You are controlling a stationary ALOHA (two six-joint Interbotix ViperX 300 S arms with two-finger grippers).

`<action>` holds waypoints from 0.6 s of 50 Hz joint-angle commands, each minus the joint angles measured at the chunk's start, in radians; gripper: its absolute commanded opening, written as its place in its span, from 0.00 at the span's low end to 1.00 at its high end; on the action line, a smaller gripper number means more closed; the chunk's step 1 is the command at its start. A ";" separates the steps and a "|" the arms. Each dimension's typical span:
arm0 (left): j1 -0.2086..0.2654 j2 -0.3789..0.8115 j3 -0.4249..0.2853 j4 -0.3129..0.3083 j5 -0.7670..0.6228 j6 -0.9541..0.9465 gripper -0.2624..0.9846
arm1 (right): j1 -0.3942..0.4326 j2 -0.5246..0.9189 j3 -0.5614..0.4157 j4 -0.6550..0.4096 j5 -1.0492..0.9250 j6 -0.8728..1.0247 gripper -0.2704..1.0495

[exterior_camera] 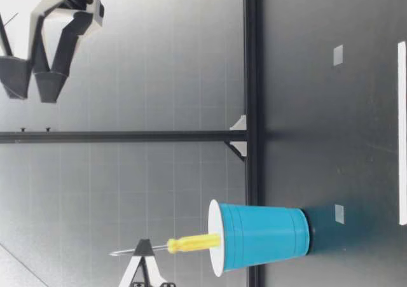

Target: Pick up the screwdriver with the right arm, hand it over to the left arm then place it into the cup.

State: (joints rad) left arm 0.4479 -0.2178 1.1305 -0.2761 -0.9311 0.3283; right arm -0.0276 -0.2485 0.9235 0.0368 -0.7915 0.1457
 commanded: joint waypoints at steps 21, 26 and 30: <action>-0.002 -0.055 -0.020 0.020 0.028 -0.067 0.67 | -0.005 -0.011 -0.009 0.002 -0.009 0.002 0.73; -0.040 -0.091 -0.021 0.058 0.055 -0.103 0.67 | -0.005 -0.012 -0.009 0.002 0.002 0.002 0.73; -0.078 -0.130 -0.025 0.087 0.103 -0.133 0.67 | -0.005 -0.014 -0.012 0.002 0.015 -0.002 0.73</action>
